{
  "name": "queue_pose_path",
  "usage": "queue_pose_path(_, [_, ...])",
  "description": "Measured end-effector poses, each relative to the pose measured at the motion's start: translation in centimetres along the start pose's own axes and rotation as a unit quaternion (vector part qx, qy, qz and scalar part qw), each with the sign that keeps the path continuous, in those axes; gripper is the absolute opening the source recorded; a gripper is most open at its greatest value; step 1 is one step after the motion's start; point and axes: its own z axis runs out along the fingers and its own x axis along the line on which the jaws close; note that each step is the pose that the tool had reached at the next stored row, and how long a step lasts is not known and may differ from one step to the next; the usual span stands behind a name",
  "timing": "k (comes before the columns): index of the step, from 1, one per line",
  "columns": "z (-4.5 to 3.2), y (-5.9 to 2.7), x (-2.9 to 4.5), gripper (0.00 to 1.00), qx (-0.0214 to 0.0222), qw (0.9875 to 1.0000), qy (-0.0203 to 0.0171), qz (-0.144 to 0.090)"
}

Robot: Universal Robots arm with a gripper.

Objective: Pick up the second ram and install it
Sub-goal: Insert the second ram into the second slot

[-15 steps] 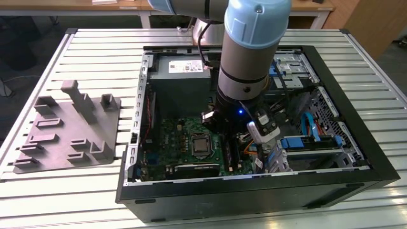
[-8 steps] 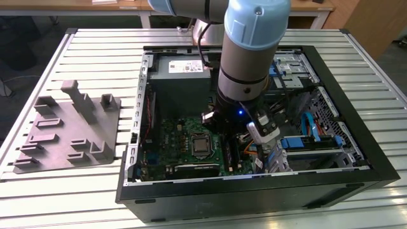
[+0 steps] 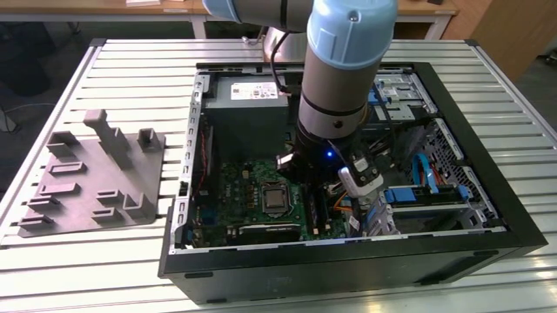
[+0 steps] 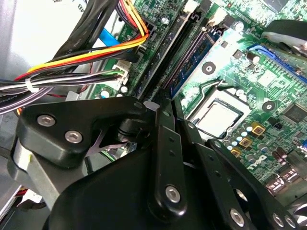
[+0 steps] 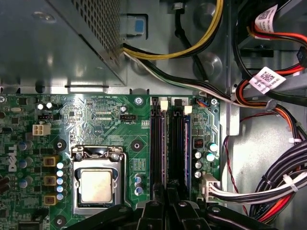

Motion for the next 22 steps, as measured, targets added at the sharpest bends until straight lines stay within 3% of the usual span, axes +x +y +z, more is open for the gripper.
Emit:
queue_pose_path(3, [-0.07,0.03,0.01,0.14,0.0024,1.0,0.0003,-0.001])
queue_pose_path(17, [0.3,0.03,0.02,0.14,0.0024,1.0,0.0003,-0.001])
queue_pose_path(22, [-0.02,0.03,0.02,0.22,0.0025,1.0,0.0003,-0.001])
